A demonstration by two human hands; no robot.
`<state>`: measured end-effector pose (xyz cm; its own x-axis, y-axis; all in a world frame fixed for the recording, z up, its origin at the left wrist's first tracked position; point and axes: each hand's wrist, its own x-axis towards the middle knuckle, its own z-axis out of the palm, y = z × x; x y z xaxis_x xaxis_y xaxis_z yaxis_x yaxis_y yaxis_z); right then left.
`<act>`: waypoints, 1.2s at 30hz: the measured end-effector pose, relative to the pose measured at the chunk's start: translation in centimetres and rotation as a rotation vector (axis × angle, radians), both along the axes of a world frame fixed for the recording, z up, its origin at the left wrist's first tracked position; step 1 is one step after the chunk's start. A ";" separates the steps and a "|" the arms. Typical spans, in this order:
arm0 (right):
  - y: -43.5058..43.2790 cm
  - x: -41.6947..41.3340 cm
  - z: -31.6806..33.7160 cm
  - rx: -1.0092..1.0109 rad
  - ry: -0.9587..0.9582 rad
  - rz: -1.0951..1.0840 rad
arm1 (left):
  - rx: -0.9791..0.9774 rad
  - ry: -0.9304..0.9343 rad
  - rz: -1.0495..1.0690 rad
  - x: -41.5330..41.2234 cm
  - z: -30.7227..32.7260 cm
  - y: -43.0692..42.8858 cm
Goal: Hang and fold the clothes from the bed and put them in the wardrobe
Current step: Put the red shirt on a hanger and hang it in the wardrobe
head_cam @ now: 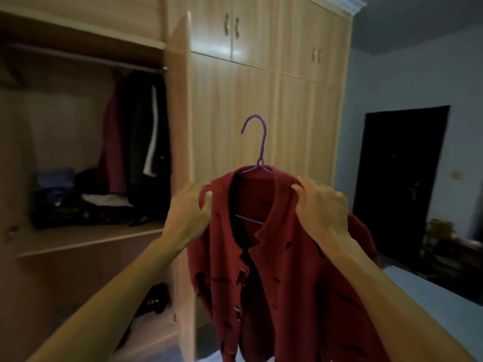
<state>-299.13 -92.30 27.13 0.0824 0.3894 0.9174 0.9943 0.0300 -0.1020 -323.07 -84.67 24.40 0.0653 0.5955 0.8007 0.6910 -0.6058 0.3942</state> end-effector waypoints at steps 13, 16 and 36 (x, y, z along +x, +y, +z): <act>16.9 -24.8 3.9 -0.057 0.001 0.166 | 0.017 -0.058 0.194 -24.6 5.1 10.4; 20.5 -29.7 4.7 -0.080 0.006 0.181 | 0.039 -0.031 0.221 -29.0 5.9 13.7; 54.9 -49.6 13.7 0.099 -0.153 0.455 | 0.167 -0.026 0.553 -46.0 12.3 41.0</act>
<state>-348.77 -37.41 40.83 -0.2146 0.2646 0.9402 0.8814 0.4673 0.0697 -369.05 -43.69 36.68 -0.2412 0.4009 0.8838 0.9139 -0.2126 0.3458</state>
